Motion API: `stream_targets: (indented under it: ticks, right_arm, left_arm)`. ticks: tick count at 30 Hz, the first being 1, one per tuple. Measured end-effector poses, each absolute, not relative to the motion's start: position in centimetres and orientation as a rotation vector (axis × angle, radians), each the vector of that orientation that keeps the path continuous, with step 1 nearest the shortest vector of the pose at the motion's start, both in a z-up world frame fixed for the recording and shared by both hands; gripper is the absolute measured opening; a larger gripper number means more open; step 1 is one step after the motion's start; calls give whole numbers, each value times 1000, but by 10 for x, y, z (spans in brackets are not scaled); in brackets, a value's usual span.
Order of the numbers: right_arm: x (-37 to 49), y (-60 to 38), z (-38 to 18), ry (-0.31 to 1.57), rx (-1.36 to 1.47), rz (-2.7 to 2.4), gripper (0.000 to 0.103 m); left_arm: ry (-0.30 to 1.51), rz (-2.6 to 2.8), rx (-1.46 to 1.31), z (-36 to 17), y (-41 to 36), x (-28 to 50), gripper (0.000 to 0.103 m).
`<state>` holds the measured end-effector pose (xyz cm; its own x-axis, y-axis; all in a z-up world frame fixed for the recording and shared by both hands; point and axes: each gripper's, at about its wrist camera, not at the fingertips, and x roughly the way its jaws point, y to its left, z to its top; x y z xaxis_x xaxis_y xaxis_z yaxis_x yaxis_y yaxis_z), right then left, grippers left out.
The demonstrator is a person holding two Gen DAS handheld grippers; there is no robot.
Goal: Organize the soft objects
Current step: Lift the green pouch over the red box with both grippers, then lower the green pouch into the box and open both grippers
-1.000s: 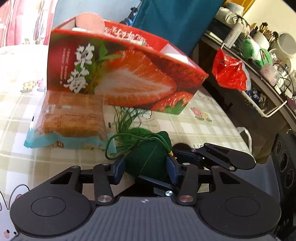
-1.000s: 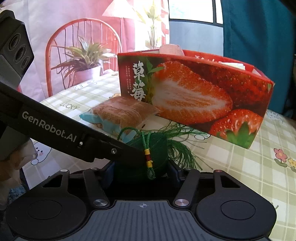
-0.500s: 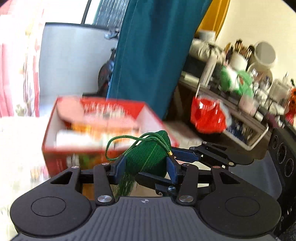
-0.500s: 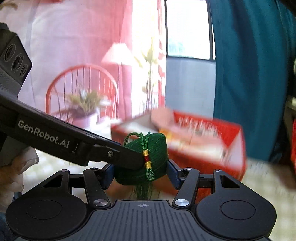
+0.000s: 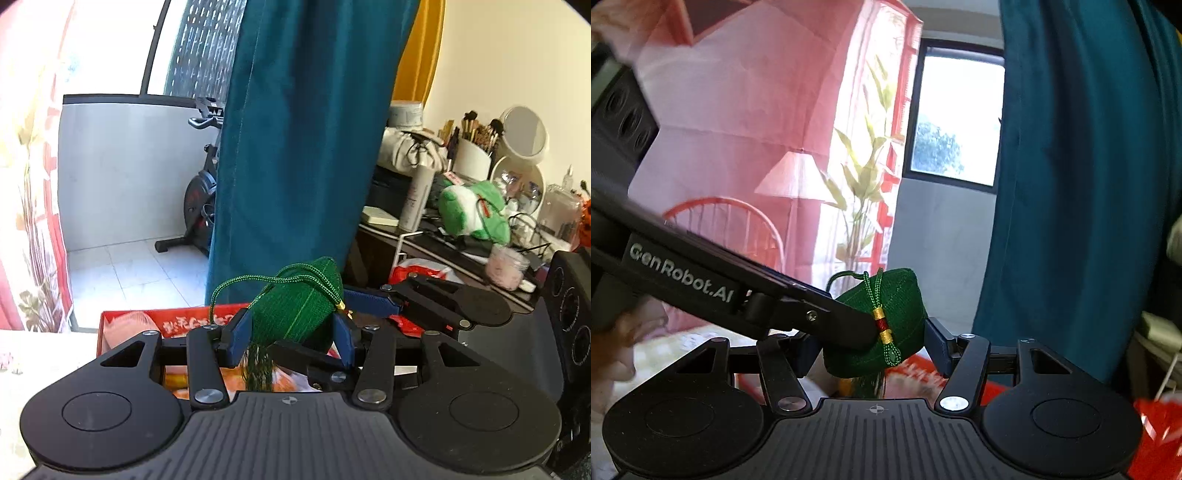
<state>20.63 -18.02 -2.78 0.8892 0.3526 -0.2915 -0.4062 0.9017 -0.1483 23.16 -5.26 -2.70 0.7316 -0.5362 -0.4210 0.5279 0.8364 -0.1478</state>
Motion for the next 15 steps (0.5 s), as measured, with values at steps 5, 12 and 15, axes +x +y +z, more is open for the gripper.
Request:
stream_targets:
  ticks: [5, 12, 15]
  right_arm:
    - [240, -179, -45, 274, -229, 381, 55]
    - [277, -188, -90, 395, -173, 385, 56]
    - [283, -192, -109, 428, -152, 384, 56]
  left_arm:
    - [501, -571, -31, -45, -62, 267, 50]
    - [615, -541, -14, -86, -77, 305, 50]
    - [643, -537, 14, -99, -81, 314, 50]
